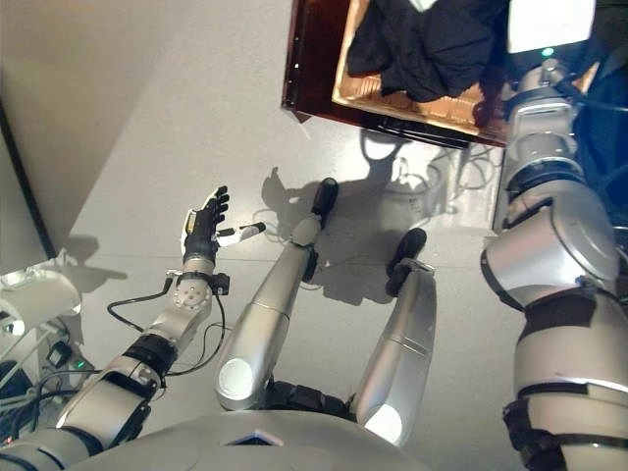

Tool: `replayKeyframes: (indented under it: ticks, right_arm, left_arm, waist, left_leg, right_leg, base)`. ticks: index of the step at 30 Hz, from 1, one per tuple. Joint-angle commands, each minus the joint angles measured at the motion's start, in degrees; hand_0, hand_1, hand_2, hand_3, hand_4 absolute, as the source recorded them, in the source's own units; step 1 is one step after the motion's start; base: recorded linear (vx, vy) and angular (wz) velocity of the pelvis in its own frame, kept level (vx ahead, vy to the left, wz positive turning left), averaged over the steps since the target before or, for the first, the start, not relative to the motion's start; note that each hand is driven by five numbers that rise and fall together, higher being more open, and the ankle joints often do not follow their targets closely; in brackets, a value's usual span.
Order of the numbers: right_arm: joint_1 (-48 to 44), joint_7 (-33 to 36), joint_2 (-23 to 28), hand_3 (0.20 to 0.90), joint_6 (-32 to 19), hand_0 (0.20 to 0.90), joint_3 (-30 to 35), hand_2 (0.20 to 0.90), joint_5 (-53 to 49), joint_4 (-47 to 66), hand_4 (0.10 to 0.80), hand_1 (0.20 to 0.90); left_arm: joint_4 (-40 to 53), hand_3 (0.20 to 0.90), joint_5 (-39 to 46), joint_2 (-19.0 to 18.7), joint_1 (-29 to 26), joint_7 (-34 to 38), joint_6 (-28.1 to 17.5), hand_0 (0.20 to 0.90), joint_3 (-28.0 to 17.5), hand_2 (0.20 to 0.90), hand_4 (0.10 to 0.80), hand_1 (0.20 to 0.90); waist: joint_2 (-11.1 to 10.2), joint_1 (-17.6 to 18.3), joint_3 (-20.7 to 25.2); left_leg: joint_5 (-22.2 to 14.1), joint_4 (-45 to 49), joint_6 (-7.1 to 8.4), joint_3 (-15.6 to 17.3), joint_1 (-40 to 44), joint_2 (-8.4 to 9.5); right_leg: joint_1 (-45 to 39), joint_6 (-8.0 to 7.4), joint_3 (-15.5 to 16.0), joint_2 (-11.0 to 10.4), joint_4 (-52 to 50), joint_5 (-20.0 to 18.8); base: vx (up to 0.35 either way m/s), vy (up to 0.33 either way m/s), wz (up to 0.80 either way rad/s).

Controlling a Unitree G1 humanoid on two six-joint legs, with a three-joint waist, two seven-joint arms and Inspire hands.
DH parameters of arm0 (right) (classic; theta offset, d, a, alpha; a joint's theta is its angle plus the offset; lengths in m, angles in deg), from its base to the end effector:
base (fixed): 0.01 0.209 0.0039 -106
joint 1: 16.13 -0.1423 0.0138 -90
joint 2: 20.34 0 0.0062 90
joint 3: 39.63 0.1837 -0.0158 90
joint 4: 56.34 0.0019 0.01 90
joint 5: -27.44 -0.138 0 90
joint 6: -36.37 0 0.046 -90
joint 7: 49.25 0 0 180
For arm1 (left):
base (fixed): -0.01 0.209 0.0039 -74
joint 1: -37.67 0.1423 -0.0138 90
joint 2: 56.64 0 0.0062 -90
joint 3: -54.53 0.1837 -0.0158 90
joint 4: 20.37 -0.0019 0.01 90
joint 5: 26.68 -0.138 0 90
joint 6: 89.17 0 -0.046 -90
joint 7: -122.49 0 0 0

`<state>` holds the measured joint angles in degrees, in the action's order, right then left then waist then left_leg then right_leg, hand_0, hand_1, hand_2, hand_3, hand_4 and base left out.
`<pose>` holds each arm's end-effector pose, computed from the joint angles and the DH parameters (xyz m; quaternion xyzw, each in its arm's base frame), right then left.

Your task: Pick up the clothes and place them into the washing machine

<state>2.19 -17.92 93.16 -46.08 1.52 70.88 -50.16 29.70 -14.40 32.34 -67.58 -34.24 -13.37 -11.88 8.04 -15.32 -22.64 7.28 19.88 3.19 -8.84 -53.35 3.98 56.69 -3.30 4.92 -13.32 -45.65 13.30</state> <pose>0.3453 -0.2983 0.1973 -0.8401 0.0043 -0.2436 0.4846 0.2267 0.1646 -0.0200 0.1409 0.1019 0.0636 0.9827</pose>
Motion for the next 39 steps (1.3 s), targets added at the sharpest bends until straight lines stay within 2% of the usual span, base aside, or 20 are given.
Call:
replayKeyframes:
  ticks: [1,6,7,8,9,16,20,23,26,30,34,38,39]
  right_arm:
    - [-5.5,3.5,6.0,0.2,3.3,0.2,-1.3,0.2,-2.5,0.4,0.3,0.2]
    - [-5.4,4.5,5.5,0.2,3.6,0.2,0.3,0.2,-4.1,1.6,0.3,0.2]
    - [-5.4,4.6,5.4,0.2,3.5,0.2,1.1,0.2,-5.4,1.9,0.3,0.2]
    - [-5.3,4.6,5.3,0.2,3.5,0.2,1.1,0.2,-5.4,1.9,0.3,0.2]
    - [-5.3,4.9,4.9,0.2,3.2,0.2,2.3,0.2,-7.0,2.7,0.3,0.2]
    - [-4.6,6.4,1.5,0.2,1.7,0.2,6.5,0.2,-13.2,5.0,0.3,0.2]
    - [-4.2,8.0,-0.8,0.2,0.0,0.2,10.3,0.2,-18.6,5.8,0.3,0.2]
    - [-2.4,10.0,-2.5,0.2,-3.5,0.2,18.3,0.2,-29.7,7.7,0.3,0.2]
    - [-1.0,9.7,-3.6,0.2,-4.8,0.2,19.7,0.2,-32.2,7.7,0.3,0.2]
    - [2.3,10.9,-7.0,0.2,-10.3,0.2,30.0,0.2,-47.7,9.5,0.3,0.2]
    - [4.6,10.6,-9.8,0.2,-15.8,0.2,36.8,0.2,-60.1,11.8,0.3,0.2]
    - [9.6,9.4,-14.2,0.2,-24.7,0.2,45.4,0.2,-76.1,16.4,0.3,0.2]
    - [10.6,6.6,-17.4,0.2,-29.7,0.2,50.2,0.2,-87.6,17.0,0.3,0.2]
  left_arm:
    - [1.1,0.9,-1.8,-3.1,0.7,2.3,-2.8,0.9,0.1,0.9,0.8,0.9]
    - [1.0,0.9,-2.3,-2.7,0.9,2.6,-2.6,0.9,-0.1,0.9,0.8,0.9]
    - [1.0,0.9,-2.5,-2.4,0.7,2.5,-2.5,0.9,0.0,0.9,0.8,0.9]
    - [1.0,0.9,-2.5,-2.4,0.8,2.5,-2.5,0.9,0.1,0.9,0.8,0.9]
    - [0.5,0.9,-2.6,-2.2,0.5,2.5,-2.3,0.9,-0.1,0.9,0.8,0.9]
    - [-5.0,0.9,-1.8,-1.0,-0.9,3.0,-1.6,0.9,-0.5,0.9,0.8,0.9]
    - [-7.8,0.9,-1.2,-0.2,-1.7,2.9,-1.6,0.9,-0.4,0.9,0.8,0.9]
    - [-8.4,0.9,-1.1,0.4,-1.1,3.0,-1.3,0.9,-0.2,0.9,0.8,0.9]
    - [-9.8,0.9,-1.3,0.4,-0.7,2.8,-1.3,0.9,-0.7,0.9,0.8,0.9]
    - [-10.0,0.9,-1.9,0.6,0.7,3.3,-0.9,0.9,-1.2,0.9,0.8,0.9]
    - [-10.2,0.9,-2.4,0.5,1.4,3.7,-0.6,0.9,-1.7,0.9,0.8,0.9]
    - [-10.2,0.9,-3.5,0.7,1.9,4.0,-0.3,0.9,-1.0,0.9,0.8,0.9]
    - [-10.7,0.9,-3.3,1.3,1.6,4.2,-0.1,0.9,-0.7,0.9,0.8,0.9]
  waist:
    - [3.6,-0.7,3.3]
    - [4.4,-0.6,3.1]
    - [5.0,-0.4,3.1]
    - [4.7,-0.2,3.1]
    - [5.0,0.0,2.9]
    - [4.1,2.4,2.0]
    - [3.8,3.5,1.6]
    - [4.0,4.1,2.0]
    - [4.3,4.5,2.3]
    - [4.9,4.9,2.9]
    - [5.3,4.8,3.3]
    - [5.9,5.6,3.4]
    - [6.5,5.6,3.6]
  left_leg:
    - [-8.7,5.1,2.97,0.4,1.3,-0.51]
    - [-8.1,3.4,2.6,1.2,3.7,0.17]
    - [-5.9,1.8,2.42,1.6,4.3,0.1]
    - [-7.9,2.4,2.48,1.7,5.0,0.26]
    - [-5.7,0.8,2.26,2.0,5.8,-0.04]
    - [-5.0,-2.1,2.02,3.6,10.5,-0.36]
    - [-4.0,-4.9,1.65,4.8,13.5,-0.8]
    - [-3.5,-6.8,1.53,5.3,15.9,-0.9]
    - [-3.2,-8.1,1.41,5.6,17.4,-0.94]
    - [-3.2,-9.2,1.3,6.1,19.4,-1.02]
    - [-3.2,-9.6,1.21,6.5,20.2,-0.99]
    - [-4.0,-9.5,1.19,6.7,21.2,-0.78]
    - [-4.3,-9.7,1.09,6.9,21.5,-0.71]
  right_leg:
    - [-4.2,-4.21,-2.7,0.0,7.2,-3.6]
    - [-6.1,-4.31,-3.4,-0.1,9.0,-4.1]
    - [-6.6,-4.12,-3.5,0.1,11.0,-6.7]
    - [-7.2,-4.32,-3.7,-0.1,10.2,-4.7]
    - [-7.7,-4.12,-3.8,0.2,12.0,-7.2]
    - [-12.3,-4.07,-5.2,1.4,16.5,-9.0]
    - [-15.0,-4.2,-6.1,2.1,20.0,-10.6]
    - [-17.1,-4.24,-6.7,2.1,22.1,-11.3]
    - [-18.5,-4.2,-7.0,2.1,24.0,-11.9]
    - [-20.4,-4.35,-7.6,2.0,25.6,-12.4]
    - [-21.5,-4.25,-7.8,2.0,26.6,-12.8]
    - [-22.5,-4.12,-8.3,2.0,26.8,-12.0]
    - [-22.5,-4.12,-8.6,1.9,27.0,-11.8]
  base:
    - [0.015,0.042,0.12]
    - [-0.009,0.056,-0.03]
    - [0.002,0.034,-0.06]
    - [-0.088,0.089,-0.06]
    - [0.0,0.0,0.0]
    - [-0.016,0.043,-0.18]
    - [-0.027,0.038,-0.37]
    - [-0.007,0.024,-0.26]
    - [0.005,0.022,-0.11]
    - [0.026,0.021,-0.14]
    - [0.012,0.001,-0.06]
    - [0.027,0.018,0.0]
    - [0.029,0.039,-0.06]
